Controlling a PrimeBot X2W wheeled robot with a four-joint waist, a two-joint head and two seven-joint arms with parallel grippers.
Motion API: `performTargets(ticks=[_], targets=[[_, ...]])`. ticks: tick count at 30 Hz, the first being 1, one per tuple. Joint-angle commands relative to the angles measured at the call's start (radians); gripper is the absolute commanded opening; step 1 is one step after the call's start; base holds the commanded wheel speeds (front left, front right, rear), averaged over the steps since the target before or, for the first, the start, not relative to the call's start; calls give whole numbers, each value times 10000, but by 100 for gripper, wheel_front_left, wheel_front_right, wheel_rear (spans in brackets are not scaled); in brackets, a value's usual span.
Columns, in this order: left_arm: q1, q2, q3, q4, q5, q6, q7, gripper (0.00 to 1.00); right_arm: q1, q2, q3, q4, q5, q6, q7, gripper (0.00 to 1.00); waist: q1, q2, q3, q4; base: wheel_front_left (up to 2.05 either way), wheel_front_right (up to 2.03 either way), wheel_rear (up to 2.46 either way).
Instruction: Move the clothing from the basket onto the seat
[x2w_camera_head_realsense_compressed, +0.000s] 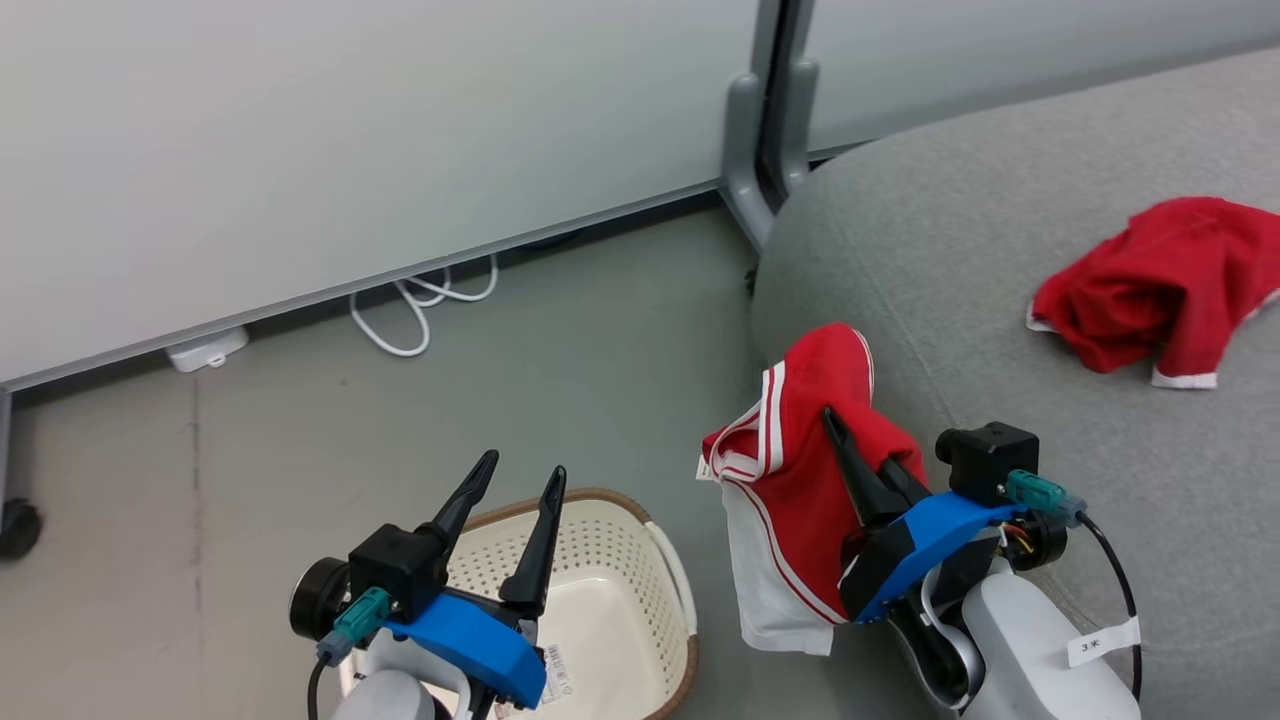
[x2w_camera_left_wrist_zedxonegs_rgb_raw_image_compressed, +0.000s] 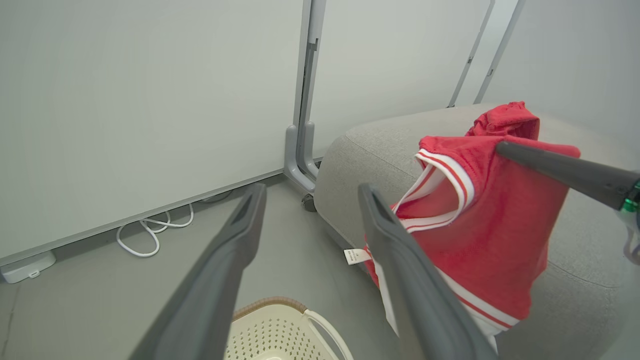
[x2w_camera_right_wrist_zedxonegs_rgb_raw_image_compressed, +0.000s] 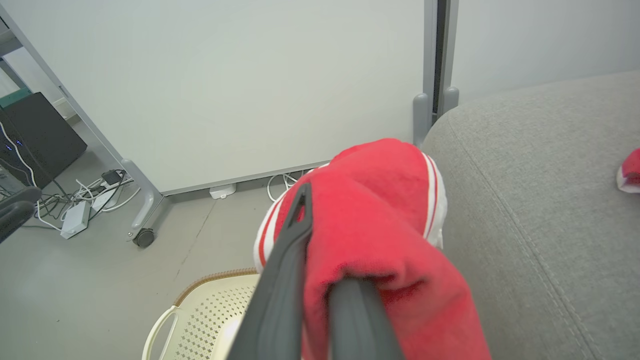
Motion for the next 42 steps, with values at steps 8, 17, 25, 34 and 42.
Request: performTargets(ticks=[8,17,25,34,42], targets=[[-189,120,15,-40,36,-13,-24,100,-45,62,-37,23,51,5,-165,0,-1,0,171,-980,0,0,0],[-193,176,4,-31,37,-12,-24,100,12,87,0,99,129,5,-248,0,-1,0,194,-1608,0,0,0],[-250,197,-9,-16,54,-12,-24,100,1,99,104,174,222,5,-303,0,-1,0,244,-1895,0,0,0],[-296,201,-114,-9,64,-12,-23,100,-81,104,22,268,262,5,-378,0,-1,0,270,-1900,0,0,0],[-392,262,-138,-110,110,-12,-23,100,-597,89,-392,113,358,5,-313,0,-1,0,579,-1763,0,0,0]])
